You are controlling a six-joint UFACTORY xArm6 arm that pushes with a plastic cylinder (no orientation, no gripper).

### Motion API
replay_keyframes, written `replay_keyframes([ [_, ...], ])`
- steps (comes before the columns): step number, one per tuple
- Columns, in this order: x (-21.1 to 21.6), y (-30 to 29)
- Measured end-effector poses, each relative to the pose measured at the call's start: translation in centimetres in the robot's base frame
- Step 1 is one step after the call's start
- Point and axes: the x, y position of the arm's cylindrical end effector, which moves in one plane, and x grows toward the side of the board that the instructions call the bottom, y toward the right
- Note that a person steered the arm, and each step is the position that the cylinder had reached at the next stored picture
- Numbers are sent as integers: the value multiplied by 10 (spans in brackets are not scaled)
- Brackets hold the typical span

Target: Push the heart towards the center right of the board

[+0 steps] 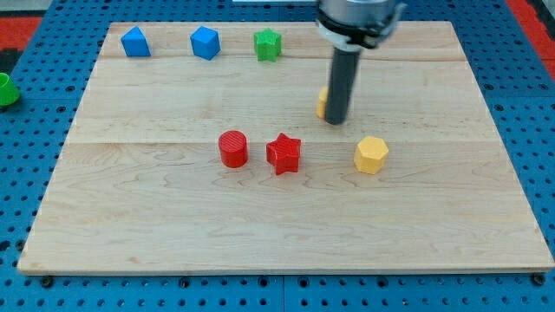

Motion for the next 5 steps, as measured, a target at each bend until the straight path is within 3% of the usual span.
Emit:
replay_keyframes([
  [2,-49,-83],
  [4,-6,111],
  [5,-63,111],
])
